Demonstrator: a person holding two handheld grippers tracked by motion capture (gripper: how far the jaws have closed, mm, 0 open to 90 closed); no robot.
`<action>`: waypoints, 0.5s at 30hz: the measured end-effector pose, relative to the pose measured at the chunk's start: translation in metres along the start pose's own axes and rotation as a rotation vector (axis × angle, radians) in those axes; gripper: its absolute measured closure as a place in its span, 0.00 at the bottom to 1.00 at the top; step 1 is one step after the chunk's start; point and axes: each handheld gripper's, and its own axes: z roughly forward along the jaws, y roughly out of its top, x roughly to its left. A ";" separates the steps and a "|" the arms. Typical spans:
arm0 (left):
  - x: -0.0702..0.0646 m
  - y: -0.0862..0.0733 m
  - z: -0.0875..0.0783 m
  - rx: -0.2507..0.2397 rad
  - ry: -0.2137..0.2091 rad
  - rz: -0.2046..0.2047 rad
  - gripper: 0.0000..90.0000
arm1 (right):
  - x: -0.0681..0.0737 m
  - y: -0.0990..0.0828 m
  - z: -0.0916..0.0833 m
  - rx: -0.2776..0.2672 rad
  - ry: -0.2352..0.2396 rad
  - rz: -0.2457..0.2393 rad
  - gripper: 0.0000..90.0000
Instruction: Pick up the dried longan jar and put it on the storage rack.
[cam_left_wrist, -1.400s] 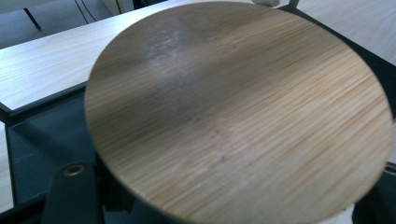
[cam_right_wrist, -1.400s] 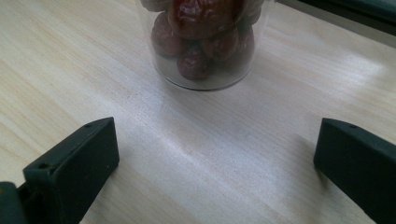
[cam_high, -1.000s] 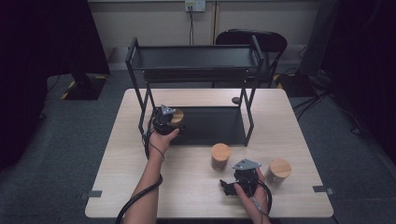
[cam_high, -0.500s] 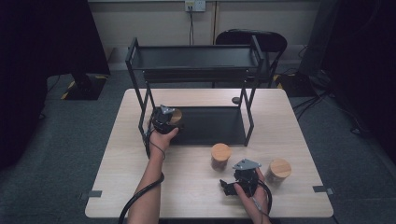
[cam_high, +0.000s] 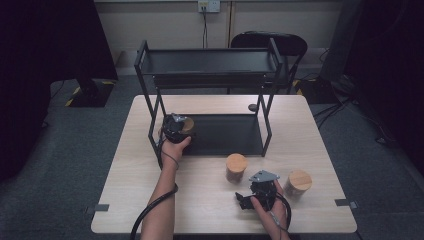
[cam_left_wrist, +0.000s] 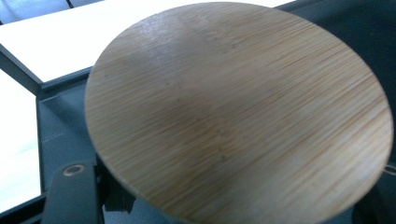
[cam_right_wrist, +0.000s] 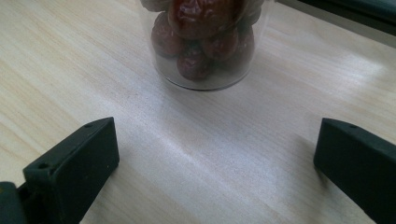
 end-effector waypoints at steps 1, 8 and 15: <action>0.000 0.000 0.001 0.000 0.001 -0.006 0.29 | 0.000 0.000 0.000 0.000 0.000 0.000 0.00; 0.000 0.000 0.005 0.000 0.013 -0.019 0.29 | 0.000 0.000 0.000 0.000 0.000 0.000 0.00; 0.003 0.000 0.006 0.007 0.027 -0.028 0.29 | 0.000 0.000 0.000 0.000 0.000 0.000 0.00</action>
